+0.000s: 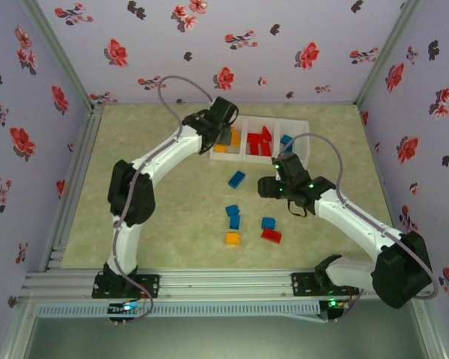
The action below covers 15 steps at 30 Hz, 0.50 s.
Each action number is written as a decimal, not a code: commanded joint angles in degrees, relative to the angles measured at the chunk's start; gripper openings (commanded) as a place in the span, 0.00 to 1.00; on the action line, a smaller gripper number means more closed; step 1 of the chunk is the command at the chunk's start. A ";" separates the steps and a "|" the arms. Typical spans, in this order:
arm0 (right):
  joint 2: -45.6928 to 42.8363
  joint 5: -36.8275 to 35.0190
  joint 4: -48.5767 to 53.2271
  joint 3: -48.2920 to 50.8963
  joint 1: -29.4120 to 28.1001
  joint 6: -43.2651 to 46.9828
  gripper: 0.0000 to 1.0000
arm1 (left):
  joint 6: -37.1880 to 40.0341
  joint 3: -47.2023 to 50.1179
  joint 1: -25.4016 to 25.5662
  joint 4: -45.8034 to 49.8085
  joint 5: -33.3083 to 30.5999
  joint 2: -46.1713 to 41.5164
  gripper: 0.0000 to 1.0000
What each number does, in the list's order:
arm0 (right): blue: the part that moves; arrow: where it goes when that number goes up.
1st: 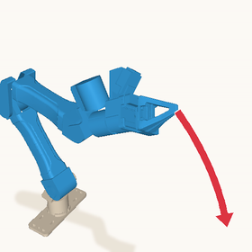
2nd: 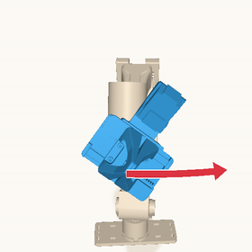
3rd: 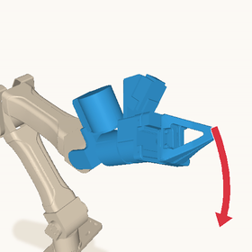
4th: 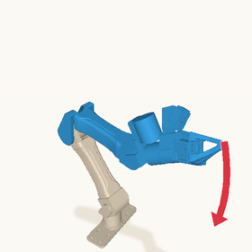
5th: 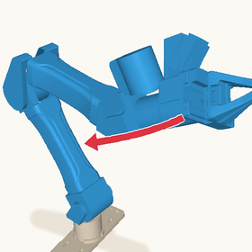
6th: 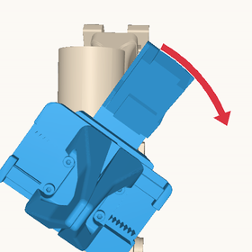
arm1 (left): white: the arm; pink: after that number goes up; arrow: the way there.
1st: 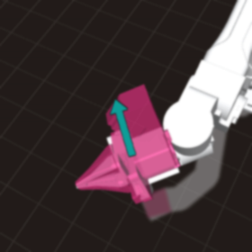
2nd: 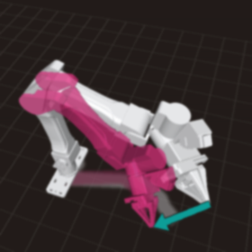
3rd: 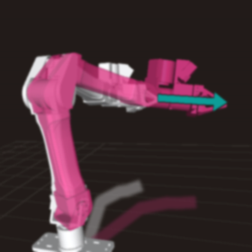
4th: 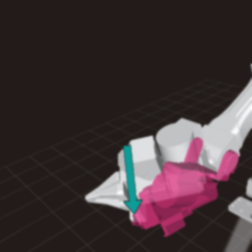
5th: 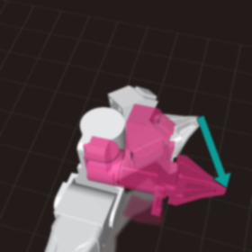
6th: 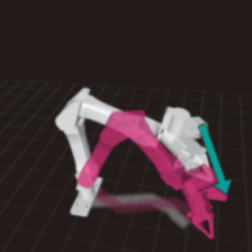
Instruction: Sort the legos into containers by color
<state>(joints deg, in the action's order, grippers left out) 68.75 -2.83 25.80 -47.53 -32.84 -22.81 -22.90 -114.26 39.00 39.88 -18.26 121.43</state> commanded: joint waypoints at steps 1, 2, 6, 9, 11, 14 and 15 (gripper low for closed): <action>-2.21 -2.30 1.95 1.14 -1.55 -2.23 0.65 | 3.00 -8.84 -1.44 5.17 1.59 5.38 0.25; -2.70 -2.56 2.14 1.28 -1.93 -2.57 0.65 | 3.28 -11.57 -1.72 5.59 2.23 7.09 0.25; -4.25 -3.55 3.32 1.38 -2.83 -3.24 0.65 | 3.90 -23.84 -2.57 9.04 4.47 14.70 0.25; -5.07 -4.09 4.05 1.41 -3.10 -3.38 0.65 | 3.29 -31.28 -3.55 10.62 7.99 19.77 0.25; -5.45 -4.42 4.52 1.39 -3.19 -3.48 0.65 | 2.63 -35.33 -4.17 11.57 9.71 22.55 0.26; -5.82 -4.65 4.91 1.47 -3.16 -3.56 0.65 | 1.65 -38.21 -4.93 11.74 12.22 24.81 0.28; -5.97 -4.65 4.94 1.52 -3.24 -3.56 0.65 | 1.60 -38.17 -5.06 11.40 12.92 24.94 0.29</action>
<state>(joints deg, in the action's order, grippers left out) 63.99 -5.67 28.88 -46.74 -35.57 -24.97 -20.67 -149.62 34.87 48.82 -9.26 144.77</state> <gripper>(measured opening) 0.646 0.315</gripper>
